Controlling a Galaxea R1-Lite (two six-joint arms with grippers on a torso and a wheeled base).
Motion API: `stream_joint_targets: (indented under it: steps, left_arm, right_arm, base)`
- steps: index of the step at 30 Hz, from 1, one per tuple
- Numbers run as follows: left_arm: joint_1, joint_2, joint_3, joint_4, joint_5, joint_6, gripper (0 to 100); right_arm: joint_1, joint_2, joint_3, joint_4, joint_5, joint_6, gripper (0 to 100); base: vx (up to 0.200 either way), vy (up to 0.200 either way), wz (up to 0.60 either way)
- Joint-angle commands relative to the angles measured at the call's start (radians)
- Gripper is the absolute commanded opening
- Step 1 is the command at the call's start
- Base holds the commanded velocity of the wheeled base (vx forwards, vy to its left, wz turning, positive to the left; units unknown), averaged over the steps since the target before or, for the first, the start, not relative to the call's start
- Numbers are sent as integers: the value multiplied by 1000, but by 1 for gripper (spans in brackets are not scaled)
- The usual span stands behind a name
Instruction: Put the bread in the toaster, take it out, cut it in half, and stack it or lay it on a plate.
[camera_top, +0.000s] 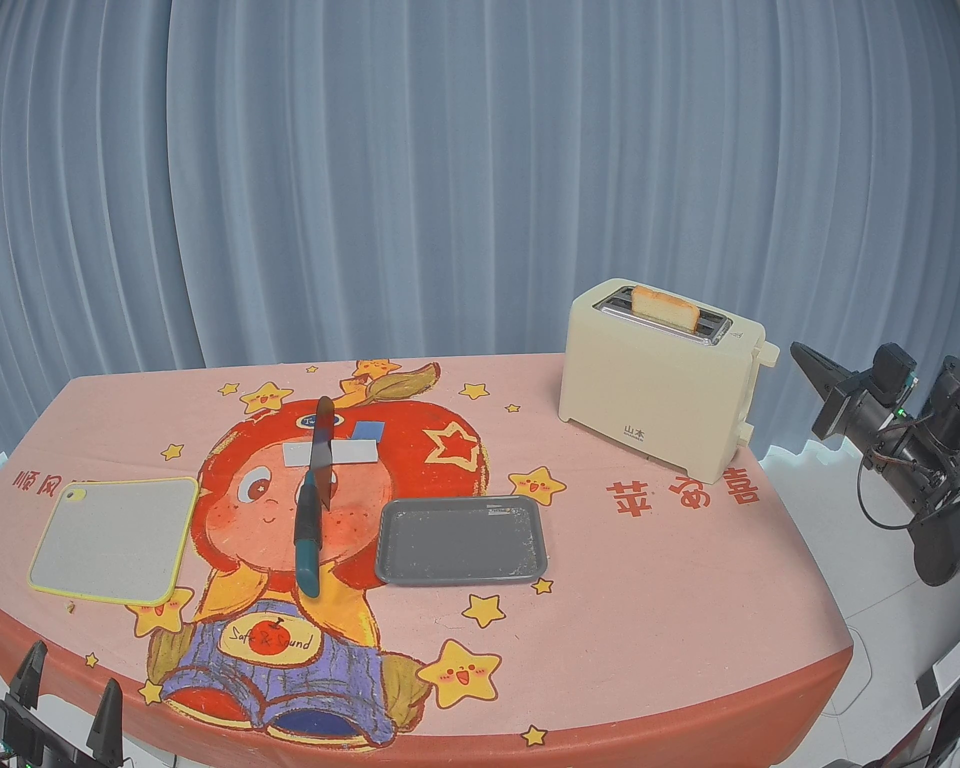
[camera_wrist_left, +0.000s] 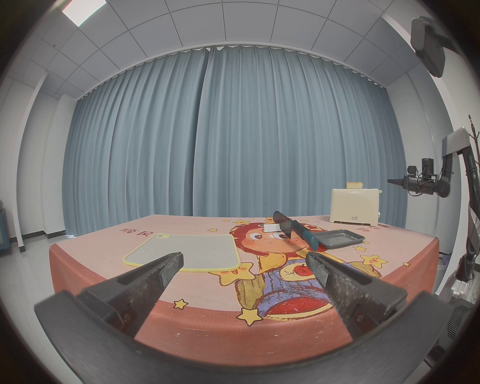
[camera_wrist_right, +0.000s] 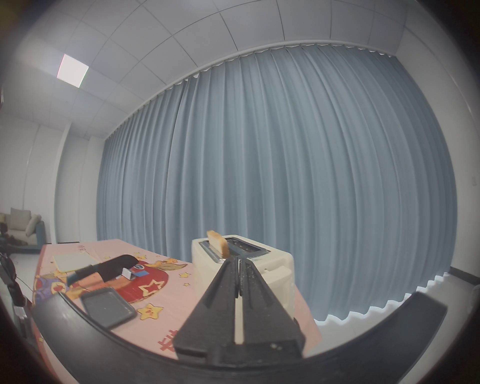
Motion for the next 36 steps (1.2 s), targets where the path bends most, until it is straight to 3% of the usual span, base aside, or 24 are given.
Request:
stream_joint_targets:
  steps: [1, 6, 16, 36]
  left_arm:
    - [0, 0, 18, 0, 1, 0, 100]
    - [0, 0, 18, 0, 1, 0, 100]
    - [0, 0, 18, 0, 1, 0, 100]
    - [0, 0, 18, 0, 1, 0, 100]
  right_arm:
    - [-20, 66, -35, -3, 1, -1, 0]
    - [-51, 91, -73, -11, 4, -1, 0]
    - [-43, 197, -85, -158, -1, 2, 0]
    - [-45, 253, -64, -166, -1, -10, 0]
  base:
    - [0, 0, 0]
    - [0, 0, 0]
    - [0, 0, 0]
    - [0, 0, 0]
